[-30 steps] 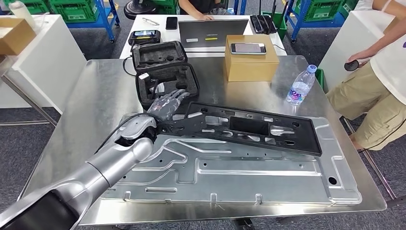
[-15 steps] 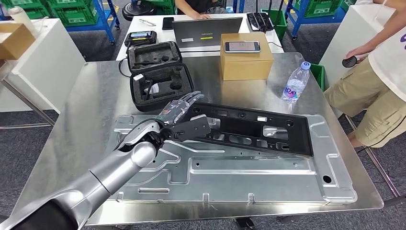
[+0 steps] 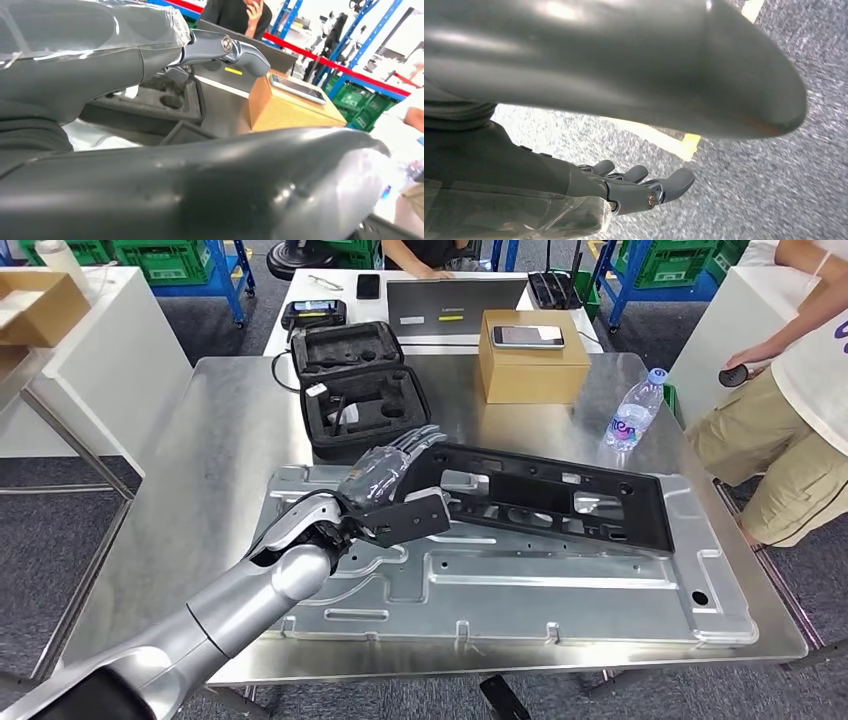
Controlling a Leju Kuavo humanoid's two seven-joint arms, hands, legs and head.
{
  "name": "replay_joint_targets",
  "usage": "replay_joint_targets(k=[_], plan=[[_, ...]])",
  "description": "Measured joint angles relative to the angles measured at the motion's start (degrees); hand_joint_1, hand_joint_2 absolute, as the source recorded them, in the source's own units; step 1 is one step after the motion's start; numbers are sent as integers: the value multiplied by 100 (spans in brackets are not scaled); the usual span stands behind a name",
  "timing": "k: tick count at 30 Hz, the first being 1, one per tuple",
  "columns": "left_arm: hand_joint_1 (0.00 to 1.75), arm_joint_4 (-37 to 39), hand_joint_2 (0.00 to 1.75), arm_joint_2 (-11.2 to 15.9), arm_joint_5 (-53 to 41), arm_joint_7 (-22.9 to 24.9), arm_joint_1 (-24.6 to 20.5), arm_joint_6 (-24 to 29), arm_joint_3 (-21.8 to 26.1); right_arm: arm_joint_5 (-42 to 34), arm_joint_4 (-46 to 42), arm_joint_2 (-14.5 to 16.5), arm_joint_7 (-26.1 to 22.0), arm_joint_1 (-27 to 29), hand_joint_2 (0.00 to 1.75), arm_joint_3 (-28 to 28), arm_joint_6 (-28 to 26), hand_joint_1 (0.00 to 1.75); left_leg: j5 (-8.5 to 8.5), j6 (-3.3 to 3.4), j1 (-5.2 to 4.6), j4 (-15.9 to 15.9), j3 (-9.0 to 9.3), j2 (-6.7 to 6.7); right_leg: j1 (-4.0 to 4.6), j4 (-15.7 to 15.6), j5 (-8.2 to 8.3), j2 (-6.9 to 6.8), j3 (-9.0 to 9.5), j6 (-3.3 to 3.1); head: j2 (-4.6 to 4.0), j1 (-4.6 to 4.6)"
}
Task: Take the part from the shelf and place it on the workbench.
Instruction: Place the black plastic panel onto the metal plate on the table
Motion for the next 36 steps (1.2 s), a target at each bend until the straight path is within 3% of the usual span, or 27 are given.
replay_joint_targets(k=[1, 2, 3, 5, 7, 10, 11, 12, 14, 15, 16, 17, 18, 20, 22, 24, 26, 27, 30, 31, 32, 33, 34, 36], plan=[[0, -31, 0, 2, -4, 0, 18, -1, -8, -2, 0, -3, -1, 8, 0, 0, 0, 0, 46, 9, -19, 1, -60, 1, 6, 188, -63, 0, -7, -5, 0, 2], [0, -63, 0, 3, -9, 0, 33, -1, -14, -2, 0, -5, -1, 14, 0, 0, 0, 0, 93, 12, -39, 2, -120, 1, 14, 144, -13, 0, 99, -19, 0, 3], [0, -95, 0, 5, -16, 1, 42, -1, -19, -3, 0, -8, -1, 17, 0, 0, 1, 0, 141, 12, -55, 3, -179, -3, 24, -122, 110, 0, 317, -48, 0, 4], [0, -166, 0, 10, -31, 2, 45, -1, -22, -3, 0, -26, -4, 7, 0, -1, 1, 0, 231, -6, -82, 9, -272, -7, 68, -991, 306, -5, 922, -129, 0, 5], [0, -234, 0, 18, -45, 6, 45, 1, -25, -2, 0, -45, -10, 0, 0, -2, 0, 0, 315, -56, -87, 8, -310, 1, 119, -1547, 360, -14, 1275, -178, 0, -7], [0, -302, 0, 32, -64, 37, 51, 8, -31, -1, 0, -53, -12, 12, 0, -3, 0, 0, 389, -157, -71, 7, -352, 10, 134, -1656, 470, -28, 1244, -240, 0, -14], [0, -321, 0, 42, -64, 48, 53, 12, -30, -1, 0, -57, -11, 14, 0, -3, -1, 0, 271, -194, -61, 103, -409, 7, 118, -1668, 538, -39, 1194, -276, 0, -14], [0, -336, 0, 54, -64, 54, 55, 15, -29, -1, 0, -61, -11, 15, 0, -4, -1, 0, 49, -233, -48, 312, -494, 4, 95, -1685, 610, -50, 1128, -303, 0, -16], [0, -359, 0, 75, -63, 60, 60, 16, -29, -1, 0, -67, -12, 14, 0, -6, 1, 0, -566, -313, 8, 1068, -714, 4, 80, -1687, 744, -63, 969, -329, 0, -25], [0, -366, 0, 85, -62, 61, 66, 16, -30, -1, 0, -67, -12, 18, 0, -7, 2, 0, -767, -345, 32, 1462, -791, 4, 77, -1685, 806, -65, 885, -325, 0, -26], [0, -372, 0, 95, -61, 61, 74, 16, -31, -1, 0, -67, -12, 21, 0, -7, 4, 0, -836, -370, 52, 1742, -808, 5, 73, -1683, 873, -68, 797, -315, 0, -27], [0, -379, 0, 104, -53, 61, 82, 16, -32, -1, 0, -67, -12, 25, 0, -7, 3, 0, -775, -388, 68, 1829, -732, 6, 66, -1681, 939, -70, 708, -301, 0, -27], [0, -388, 0, 114, -44, 60, 88, 16, -32, -1, 0, -67, -12, 28, 0, -7, 3, 0, -639, -398, 81, 1706, -557, 6, 59, -1679, 1004, -71, 622, -284, 0, -27], [0, -420, 0, 122, -28, 52, 90, 17, -29, -1, 0, -67, -12, 32, 0, -7, 2, 0, -466, -398, 91, 933, 60, 4, 53, -1673, 1122, -69, 479, -232, 0, -29], [0, -469, 0, 125, -28, 42, 91, 22, -25, 0, 0, -67, -14, 35, 0, -7, 3, 0, -533, -337, 69, 161, 569, -17, 57, -1677, 1230, -66, 411, -169, 1, -20], [0, -499, 0, 133, -28, 38, 93, 27, -23, 0, 1, -68, -16, 40, 0, -9, 3, 0, -563, -252, 38, -68, 660, -35, 56, -1704, 1338, -62, 394, -98, 1, -13], [0, -515, 0, 142, -27, 39, 92, 29, -24, -1, 2, -73, -16, 56, 0, -12, 2, 0, -463, -153, 41, -67, 589, -23, 34, -1633, 1260, -56, 337, -40, 0, -13], [0, -529, 0, 144, -26, 40, 93, 30, -24, -2, 2, -75, -17, 65, 0, -13, 2, 0, -400, -100, 44, -77, 541, -17, 24, -1455, 1069, -53, 263, -21, 0, -9], [0, -572, 0, 151, -25, 43, 119, 26, -25, -8, 2, -81, -27, 81, 0, -16, 2, 0, -216, -24, 18, -76, 342, -9, 14, -293, 257, -53, -92, 13, 0, 2], [0, -581, 0, 157, -26, 46, 140, 21, -28, -11, 2, -82, -33, 87, 0, -19, 2, 0, -157, -17, 3, -72, 268, -7, 15, 34, 155, -53, -147, 18, 0, 3], [0, -588, 0, 166, -26, 49, 165, 18, -29, -15, 2, -82, -38, 95, 0, -24, 2, 0, -100, -15, -12, -68, 192, -6, 17, 166, 188, -53, -108, 15, 0, 4], [0, -594, 0, 176, -26, 55, 188, 15, -31, -17, 2, -82, -41, 102, 0, -31, 2, 0, -43, -18, -24, -64, 119, -7, 18, 77, 312, -53, 42, 3, 0, 5], [0, -604, 0, 189, -26, 62, 207, 14, -32, -17, 2, -82, -44, 105, 0, -37, 2, 0, 10, -26, -32, -58, 53, -10, 22, -223, 455, -52, 301, -17, 0, 5], [0, -629, 0, 215, -25, 82, 230, 15, -27, -17, 2, -92, -49, 97, 0, -46, 2, 0, 100, -62, -46, -44, -50, -12, 47, -1113, 538, -46, 936, -70, 0, 4]])
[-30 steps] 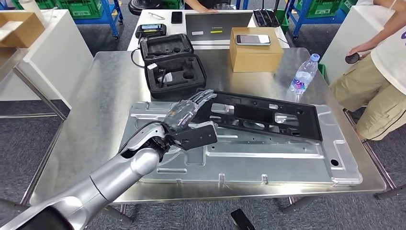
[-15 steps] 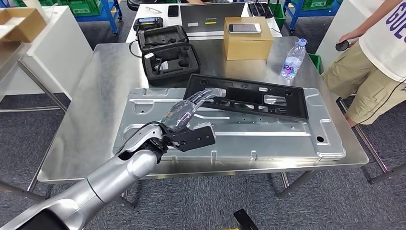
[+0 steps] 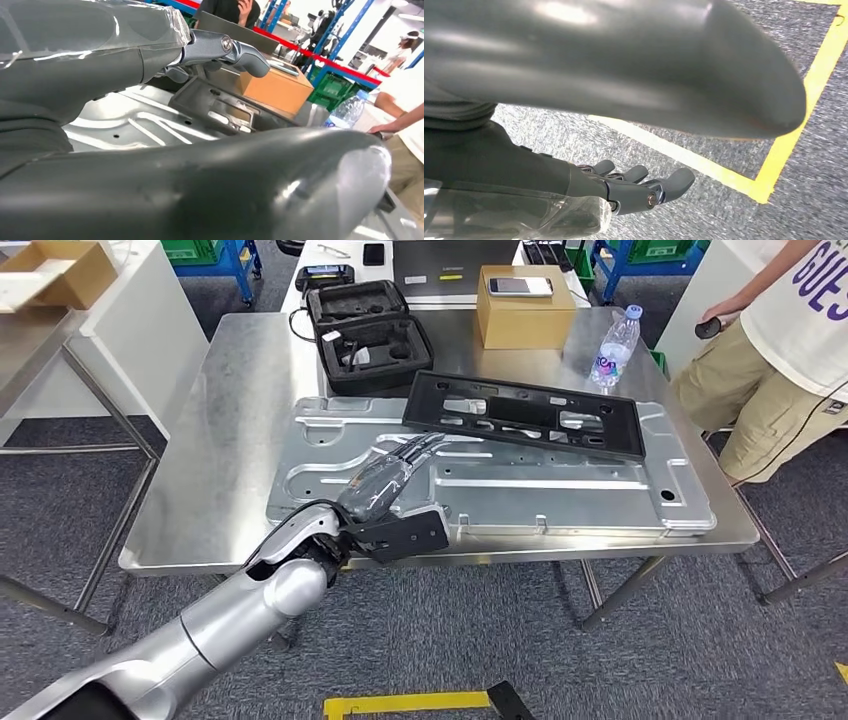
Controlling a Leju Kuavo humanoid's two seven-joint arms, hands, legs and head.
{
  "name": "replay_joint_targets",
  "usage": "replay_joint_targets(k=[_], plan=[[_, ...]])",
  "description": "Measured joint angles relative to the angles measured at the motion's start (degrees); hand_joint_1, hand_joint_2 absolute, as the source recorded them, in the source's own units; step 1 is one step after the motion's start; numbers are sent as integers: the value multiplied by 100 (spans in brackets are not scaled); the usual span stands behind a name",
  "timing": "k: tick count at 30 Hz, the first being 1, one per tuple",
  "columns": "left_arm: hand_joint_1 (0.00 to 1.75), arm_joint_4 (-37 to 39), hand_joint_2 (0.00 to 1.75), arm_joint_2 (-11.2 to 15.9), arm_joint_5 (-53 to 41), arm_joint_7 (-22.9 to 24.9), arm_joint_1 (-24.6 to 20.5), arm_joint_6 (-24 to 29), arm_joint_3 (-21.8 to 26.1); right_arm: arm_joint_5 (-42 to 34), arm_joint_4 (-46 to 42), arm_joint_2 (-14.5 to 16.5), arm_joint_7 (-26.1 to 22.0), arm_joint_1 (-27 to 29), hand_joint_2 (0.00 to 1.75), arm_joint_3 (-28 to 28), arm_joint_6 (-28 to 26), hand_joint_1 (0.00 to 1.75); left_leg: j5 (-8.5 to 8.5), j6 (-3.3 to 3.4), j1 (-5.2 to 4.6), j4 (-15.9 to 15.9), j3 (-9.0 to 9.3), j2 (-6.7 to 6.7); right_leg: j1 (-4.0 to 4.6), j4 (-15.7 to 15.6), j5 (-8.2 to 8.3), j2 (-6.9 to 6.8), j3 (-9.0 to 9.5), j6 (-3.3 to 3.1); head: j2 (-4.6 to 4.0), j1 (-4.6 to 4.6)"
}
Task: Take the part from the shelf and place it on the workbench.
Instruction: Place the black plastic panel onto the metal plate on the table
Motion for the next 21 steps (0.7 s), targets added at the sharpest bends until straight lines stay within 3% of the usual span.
replay_joint_targets(k=[2, 4, 5, 7, 9, 10, 11, 12, 14, 16, 17, 19, 21], plan=[[0, -19, 0, 30, 3, 28, 23, 8, 7, 14, 0, -9, 0, -5, 0, -3, 0, 0, 81, -57, -6, -1, -46, 8, 46, -521, -59, 11, 323, -50, 0, -2], [0, -26, 0, 87, 13, 68, 84, 17, 14, 57, 0, -3, 14, 4, 0, -3, 0, 0, 139, -120, -1, 0, -75, 15, 55, -582, -3, 7, 304, -116, 0, -1], [0, -35, 0, 128, 18, 93, 128, 20, 22, 84, 0, 2, 29, 5, 0, -3, 0, 0, 78, -156, 7, 60, -115, 15, 43, -596, 41, 0, 270, -153, 0, -4], [0, -51, 0, 242, 28, 133, 235, 21, 50, 127, 0, 18, 52, 4, 0, -2, -2, 0, -318, -234, 34, 494, -298, 12, 12, -615, 155, -17, 163, -233, 0, -19], [0, -61, 0, 352, 46, 169, 374, 15, 82, 149, 0, 34, 58, 5, 0, -2, -2, 0, -849, -309, 71, 1312, -556, 11, 18, -612, 264, -18, 25, -267, 0, -31], [0, -62, 0, 401, 60, 174, 460, 9, 95, 152, 0, 46, 57, 9, 0, -2, -2, 0, -987, -337, 89, 1661, -635, 12, 18, -610, 319, -19, -48, -266, 0, -32], [0, -60, 0, 444, 77, 167, 545, -1, 107, 153, 0, 57, 54, 13, 0, -2, -2, 0, -997, -361, 107, 1832, -627, 13, 16, -607, 374, -20, -122, -258, 0, -32], [0, -56, 0, 480, 93, 152, 623, -16, 120, 150, 0, 69, 50, 16, 0, -2, -2, 0, -900, -376, 124, 1782, -516, 14, 13, -604, 428, -21, -195, -246, 0, -33], [0, -39, 0, 522, 129, 87, 726, -58, 143, 138, 0, 80, 39, 18, 0, -2, -2, 0, -626, -387, 152, 1084, -2, 15, 6, -600, 528, -21, -323, -205, 0, -33], [0, 3, 0, 531, 162, -5, 780, -98, 158, 122, -1, 83, 24, 16, 0, -3, -2, 0, -556, -340, 137, 236, 521, 2, 15, -606, 627, -24, -408, -143, 0, -26], [0, 43, 0, 532, 184, -52, 804, -119, 163, 108, -1, 84, 16, 17, 0, -4, -2, 0, -571, -308, 121, 5, 650, -6, 17, -615, 675, -25, -430, -110, 0, -24], [0, 168, 0, 520, 252, -150, 861, -185, 168, 69, 0, 84, -1, 27, 0, -8, -2, 0, -535, -228, 100, -81, 645, -14, 15, -646, 762, -18, -461, -45, 0, -14], [0, 375, 0, 466, 358, -307, 914, -273, 167, 21, 0, 77, -27, 50, 0, -21, -2, 0, -446, -132, 108, -108, 580, -1, -3, -505, 613, -8, -552, 12, 0, -8]])
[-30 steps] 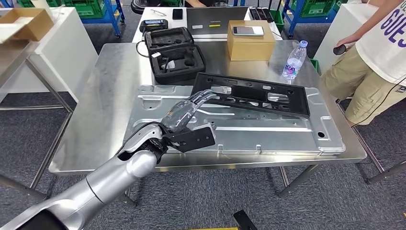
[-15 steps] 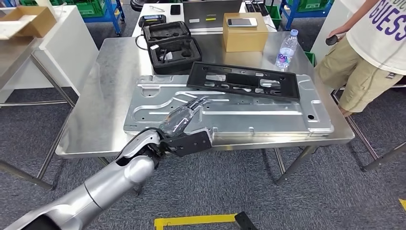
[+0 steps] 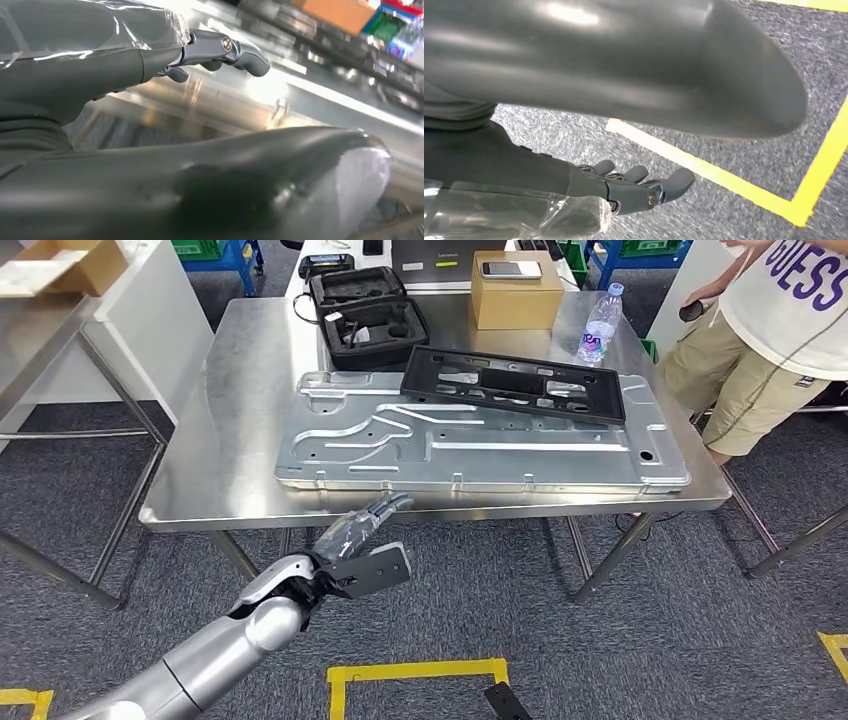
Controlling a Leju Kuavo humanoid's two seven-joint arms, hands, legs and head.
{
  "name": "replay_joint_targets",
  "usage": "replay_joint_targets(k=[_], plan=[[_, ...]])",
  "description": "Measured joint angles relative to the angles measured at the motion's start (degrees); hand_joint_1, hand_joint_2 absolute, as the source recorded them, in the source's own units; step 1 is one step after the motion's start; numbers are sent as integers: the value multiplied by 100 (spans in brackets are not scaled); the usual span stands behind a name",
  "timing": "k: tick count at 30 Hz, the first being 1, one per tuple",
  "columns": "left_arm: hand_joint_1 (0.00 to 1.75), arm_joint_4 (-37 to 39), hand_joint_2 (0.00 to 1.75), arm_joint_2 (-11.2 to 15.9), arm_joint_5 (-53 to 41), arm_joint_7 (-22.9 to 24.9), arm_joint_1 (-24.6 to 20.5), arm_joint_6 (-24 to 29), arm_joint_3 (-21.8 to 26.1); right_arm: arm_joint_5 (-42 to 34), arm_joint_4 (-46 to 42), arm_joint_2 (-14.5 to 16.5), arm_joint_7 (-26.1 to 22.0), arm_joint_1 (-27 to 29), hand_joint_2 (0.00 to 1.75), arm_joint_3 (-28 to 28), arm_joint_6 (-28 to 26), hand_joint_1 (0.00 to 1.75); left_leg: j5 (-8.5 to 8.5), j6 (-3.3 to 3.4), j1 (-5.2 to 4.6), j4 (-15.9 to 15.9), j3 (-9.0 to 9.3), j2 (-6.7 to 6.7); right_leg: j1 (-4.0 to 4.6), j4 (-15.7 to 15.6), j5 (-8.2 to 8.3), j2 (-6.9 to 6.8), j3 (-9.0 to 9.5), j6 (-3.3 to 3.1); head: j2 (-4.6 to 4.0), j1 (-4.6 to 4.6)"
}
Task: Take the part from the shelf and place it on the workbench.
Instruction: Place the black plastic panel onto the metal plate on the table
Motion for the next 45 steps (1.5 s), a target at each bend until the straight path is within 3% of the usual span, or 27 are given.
replay_joint_targets(k=[3, 4, 5, 6, 7, 9, 11, 13, 15, 16, 18, 20, 21, 22, 24, 26, 29, 31, 34, 35, 36, 37, 39, 41, 42, 44, 45], plan=[[0, 398, 0, -129, 179, -292, 131, -96, -5, -55, 0, -10, -40, 40, 0, -32, 0, 0, 135, 98, -10, -12, -127, 27, -17, 1081, -757, 6, -372, 62, 0, 18], [0, 533, 0, -169, 224, -370, 194, -113, -10, -65, 0, -12, -46, 55, 0, -39, 0, 0, 172, 104, -22, -9, -172, 36, -18, 1476, -932, 7, -482, 77, 0, 19], [0, 656, 0, -203, 249, -421, 254, -120, -14, -68, 0, -13, -50, 71, 0, -44, 0, 0, 207, 106, -32, -6, -218, 43, -18, 1692, -986, 7, -507, 84, 0, 19], [0, 773, 0, -236, 265, -455, 302, -122, -16, -69, 0, -15, -52, 86, 0, -51, 0, 0, 241, 102, -40, -2, -264, 47, -19, 1676, -932, 7, -416, 84, 0, 20], [0, 885, 0, -269, 276, -470, 334, -128, -17, -70, 0, -19, -54, 95, 0, -63, 0, 0, 271, 94, -43, 5, -307, 46, -18, 1415, -800, 7, -203, 77, 0, 20], [0, 1066, 0, -324, 317, -482, 360, -172, -16, -71, 0, -28, -55, 96, 0, -97, 0, 0, 315, 64, -53, 27, -378, 41, -7, 528, -566, 15, 399, 48, 0, 22], [0, 1218, 0, -374, 388, -520, 411, -261, -14, -72, 0, -34, -57, 93, 0, -127, 0, 0, 358, 13, -67, 43, -415, 43, 22, -35, -510, 32, 745, -5, 0, 17], [0, 1372, 0, -430, 463, -609, 549, -352, -17, -73, 0, -37, -61, 106, 0, -140, 0, 0, 401, -50, -72, 45, -430, 48, 35, -114, -497, 42, 759, -70, 0, 11], [0, 1534, 0, -486, 512, -704, 735, -429, -24, -73, 0, -40, -62, 117, 0, -152, 0, 0, 267, -110, -59, 172, -493, 46, 14, -137, -441, 35, 721, -154, 0, 7], [0, 1626, 0, -519, 528, -734, 827, -467, -29, -71, 0, -42, -64, 118, 0, -162, 0, 0, 81, -140, -48, 397, -584, 44, 1, -152, -405, 30, 691, -204, 0, 1], [0, 1835, 0, -596, 559, -763, 1007, -535, -44, -66, 0, -43, -69, 120, 0, -178, 0, 0, -424, -197, -21, 1187, -865, 43, 6, -153, -339, 23, 602, -258, 0, -10], [0, 2064, 0, -677, 602, -760, 1179, -591, -62, -61, 0, -43, -70, 125, 0, -187, 0, 0, -690, -232, -3, 1829, -1041, 43, 9, -149, -266, 23, 505, -266, 0, -11], [0, 2175, 0, -713, 632, -739, 1250, -617, -72, -59, 0, -43, -67, 126, 0, -195, 0, 0, -654, -239, 5, 1849, -986, 43, 9, -147, -228, 23, 455, -261, 0, -11], [0, 2279, 0, -746, 668, -710, 1308, -638, -80, -57, 0, -43, -65, 127, 0, -202, 0, 0, -526, -241, 13, 1630, -815, 43, 9, -143, -191, 24, 406, -250, 0, -12], [0, 2468, 0, -811, 747, -645, 1385, -652, -87, -55, 0, -42, -60, 127, 0, -216, 0, 0, -256, -218, 12, 742, -244, 42, 15, -130, -121, 25, 318, -210, 0, -14], [0, 2641, 0, -866, 821, -575, 1442, -652, -86, -55, 0, -41, -57, 125, 0, -223, 0, 0, -148, -156, -13, 97, 135, 32, 25, -131, -47, 22, 274, -154, 0, -3], [0, 2873, 0, -898, 898, -473, 1552, -652, -85, -56, 0, -39, -51, 131, 0, -240, 0, 0, -64, -53, -25, -17, 120, 26, 17, -137, 45, 24, 237, -56, 0, 5], [0, 3001, 0, -913, 939, -417, 1607, -653, -85, -55, 0, -38, -43, 144, 0, -259, 0, 0, 45, 40, -7, -44, 35, 30, 5, 103, -223, 30, 120, -7, 0, 13], [0, 3172, 0, -925, 1004, -351, 1664, -652, -81, -43, 0, -38, -37, 150, 0, -274, 0, 0, 225, 111, -25, -49, -165, 34, -12, 1243, -1061, 30, -225, 32, 0, 37], [0, 3223, 0, -925, 1018, -332, 1689, -652, -79, -34, 0, -37, -36, 153, 0, -274, 0, 0, 286, 114, -36, -47, -241, 37, -14, 1579, -1183, 30, -280, 40, 0, 39], [0, 3271, 0, -925, 1032, -312, 1710, -652, -78, -25, 0, -36, -35, 154, 0, -274, 0, 0, 350, 112, -45, -44, -322, 38, -17, 1744, -1169, 30, -250, 45, 0, 39], [0, 3316, 0, -925, 1048, -293, 1726, -651, -76, -18, 0, -35, -34, 154, 0, -274, 0, 0, 413, 106, -51, -41, -403, 36, -19, 1690, -1043, 30, -116, 43, 0, 39], [0, 3388, 0, -925, 1074, -257, 1742, -644, -74, -11, 0, -34, -33, 140, 0, -274, 0, 0, 537, 74, -54, -32, -547, 24, -21, 1022, -787, 31, 447, 28, 0, 40], [0, 3447, 0, -923, 1091, -233, 1748, -634, -67, -7, -1, -33, -32, 105, 0, -277, 0, 0, 649, 14, -68, -15, -657, 18, 4, 124, -809, 40, 1060, -12, 0, 36], [0, 3488, 0, -923, 1096, -221, 1750, -630, -62, -5, -2, -31, -32, 88, 0, -280, 0, 0, 709, -22, -67, -12, -695, 19, 26, -151, -860, 47, 1220, -47, 0, 30], [0, 3593, 0, -925, 1101, -187, 1776, -627, -52, -3, -2, -25, -29, 82, 0, -293, 0, 0, 807, -94, -47, -13, -751, 24, 58, -278, -840, 45, 1220, -141, 0, 17], [0, 3649, 0, -925, 1100, -163, 1806, -626, -49, -3, -2, -23, -26, 90, 0, -301, 0, 0, 749, -125, -28, 39, -789, 25, 62, -273, -783, 37, 1175, -188, 0, 16]])
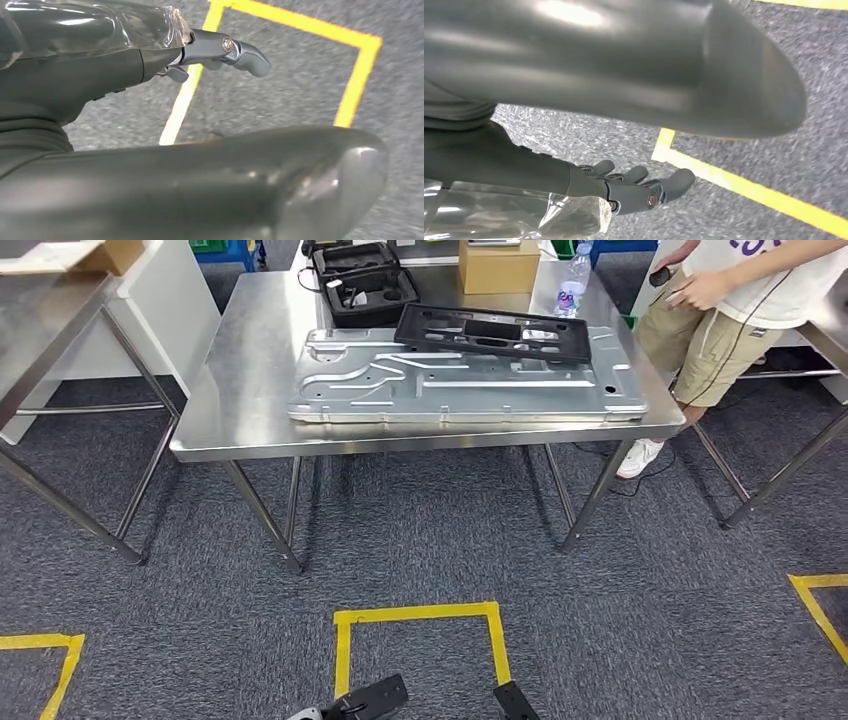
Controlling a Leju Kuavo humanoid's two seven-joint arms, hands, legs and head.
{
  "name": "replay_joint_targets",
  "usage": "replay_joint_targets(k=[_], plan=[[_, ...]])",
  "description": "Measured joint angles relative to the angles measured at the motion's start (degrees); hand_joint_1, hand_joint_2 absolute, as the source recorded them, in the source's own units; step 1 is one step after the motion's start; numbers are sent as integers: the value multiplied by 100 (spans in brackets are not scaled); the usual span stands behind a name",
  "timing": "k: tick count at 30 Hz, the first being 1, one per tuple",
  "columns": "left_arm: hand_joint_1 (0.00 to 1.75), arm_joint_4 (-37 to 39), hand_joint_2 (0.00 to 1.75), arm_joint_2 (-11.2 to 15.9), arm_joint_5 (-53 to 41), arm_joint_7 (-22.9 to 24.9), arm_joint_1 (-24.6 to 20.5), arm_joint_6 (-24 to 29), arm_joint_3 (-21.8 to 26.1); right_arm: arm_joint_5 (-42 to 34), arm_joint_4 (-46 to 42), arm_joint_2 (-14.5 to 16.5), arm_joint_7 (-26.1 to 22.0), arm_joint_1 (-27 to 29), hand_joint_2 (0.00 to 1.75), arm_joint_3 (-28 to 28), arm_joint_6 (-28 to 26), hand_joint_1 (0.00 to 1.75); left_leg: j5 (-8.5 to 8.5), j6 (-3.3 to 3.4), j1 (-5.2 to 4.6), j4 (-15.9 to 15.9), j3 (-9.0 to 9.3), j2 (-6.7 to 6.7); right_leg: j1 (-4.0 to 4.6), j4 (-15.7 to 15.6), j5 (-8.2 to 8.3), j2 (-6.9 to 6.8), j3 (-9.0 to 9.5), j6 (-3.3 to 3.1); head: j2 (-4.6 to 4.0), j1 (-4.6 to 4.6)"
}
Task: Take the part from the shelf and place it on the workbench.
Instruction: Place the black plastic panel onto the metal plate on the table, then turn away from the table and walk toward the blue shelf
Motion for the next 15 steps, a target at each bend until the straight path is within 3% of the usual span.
replay_joint_targets(k=[2, 4, 5, 6, 7, 9, 11, 12, 13, 15], plan=[[0, 78, 0, 6, -10, 46, 73, 3, 3, 1, 1, 0, 5, 10, 0, -8, 0, 0, -471, -52, 22, 448, -155, -1, -10, -2, 132, -23, -118, -85, 0, -8], [0, 115, 0, 13, -21, 76, 115, 10, 3, 3, 0, -2, 6, 7, 0, -8, 0, 0, -1089, -92, 30, 1280, -358, -2, 2, 4, 262, -39, -270, -129, 0, -17], [0, 130, 0, 14, -25, 96, 124, 16, 3, 6, 0, -1, 6, 5, 0, -7, 0, 0, -1234, -104, 31, 1642, -409, -2, 7, 6, 322, -48, -348, -133, 0, -20], [0, 148, 0, 14, -27, 112, 137, 23, 3, 9, 1, -1, 6, 5, 0, -7, 0, 0, -1245, -110, 32, 1850, -385, -2, 11, 9, 383, -57, -428, -132, 0, -21], [0, 164, 0, 17, -29, 126, 154, 30, 3, 13, 1, 0, 6, 5, 0, -7, 0, 0, -1141, -105, 33, 1848, -263, -2, 13, 11, 444, -63, -509, -127, 0, -21], [0, 192, 0, 26, -31, 138, 180, 39, 3, 18, 1, 0, 5, 5, 0, -7, 0, 0, -870, -67, 27, 1234, 275, -2, 14, 17, 564, -65, -656, -105, 0, -22], [0, 206, 0, 32, -28, 150, 179, 44, 3, 27, -1, 3, 2, 4, 0, -7, 0, 0, -867, 1, -2, 262, 944, -4, 28, 28, 670, -65, -756, -59, 0, -22], [0, 212, 0, 32, -25, 159, 177, 46, 3, 34, -1, 5, 1, 1, 0, -7, 0, 0, -925, 32, -21, -64, 1141, -6, 31, 32, 723, -69, -792, -32, 0, -21], [0, 217, 0, 34, -21, 172, 184, 49, 4, 42, -1, 7, -1, -2, 0, -7, 0, 0, -962, 62, -38, -240, 1225, -7, 32, 34, 776, -73, -824, -1, 0, -20], [0, 232, 0, 43, -10, 196, 227, 49, 3, 48, -1, 6, -1, 0, 0, -7, 0, 0, -893, 125, -32, -279, 1140, 2, 17, 69, 800, -69, -901, 63, 0, -22]])
